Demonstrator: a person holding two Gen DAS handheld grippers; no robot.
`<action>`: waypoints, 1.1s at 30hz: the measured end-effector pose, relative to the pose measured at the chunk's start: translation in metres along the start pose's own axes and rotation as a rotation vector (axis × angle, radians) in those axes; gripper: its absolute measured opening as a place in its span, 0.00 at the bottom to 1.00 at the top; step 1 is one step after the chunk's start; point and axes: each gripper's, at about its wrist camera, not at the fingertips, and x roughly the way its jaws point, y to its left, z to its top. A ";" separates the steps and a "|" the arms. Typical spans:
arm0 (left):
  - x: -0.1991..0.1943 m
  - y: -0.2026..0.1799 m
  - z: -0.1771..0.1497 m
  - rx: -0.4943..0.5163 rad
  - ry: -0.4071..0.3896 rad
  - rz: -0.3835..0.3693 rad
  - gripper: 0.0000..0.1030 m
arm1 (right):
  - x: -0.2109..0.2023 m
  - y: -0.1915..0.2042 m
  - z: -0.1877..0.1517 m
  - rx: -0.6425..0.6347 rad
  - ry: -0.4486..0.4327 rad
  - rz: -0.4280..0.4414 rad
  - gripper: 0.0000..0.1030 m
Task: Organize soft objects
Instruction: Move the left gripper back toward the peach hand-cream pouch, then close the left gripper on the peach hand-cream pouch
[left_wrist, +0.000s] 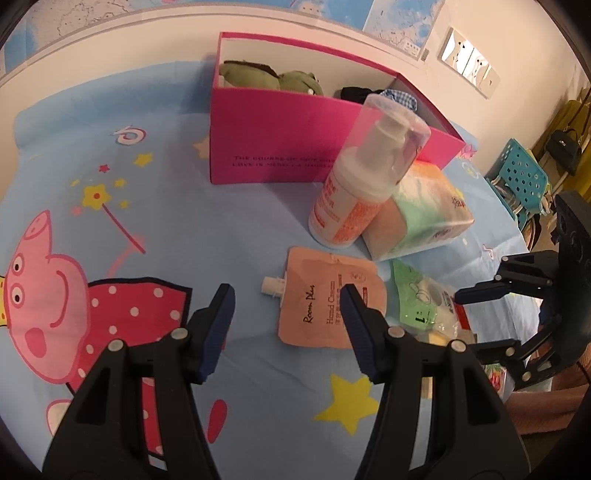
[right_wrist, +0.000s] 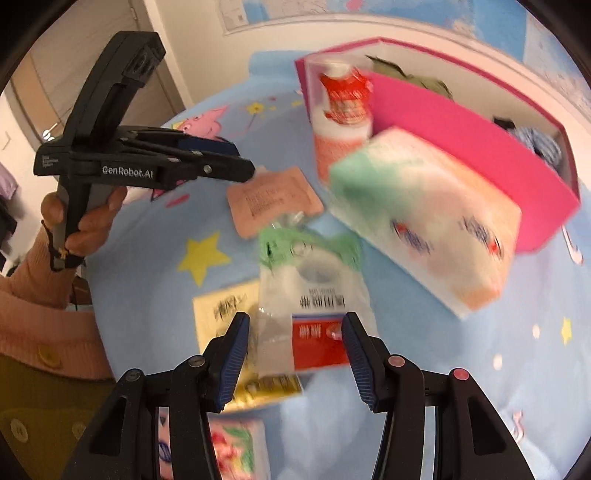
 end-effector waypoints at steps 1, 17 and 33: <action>0.001 0.000 0.000 0.003 0.001 0.000 0.59 | -0.003 -0.003 -0.003 0.013 0.008 0.004 0.50; 0.009 -0.004 -0.001 0.032 0.023 0.005 0.53 | 0.021 -0.005 0.047 0.187 -0.156 0.160 0.41; 0.013 -0.003 -0.014 -0.013 0.056 -0.145 0.35 | 0.048 -0.016 0.045 0.305 -0.173 0.176 0.18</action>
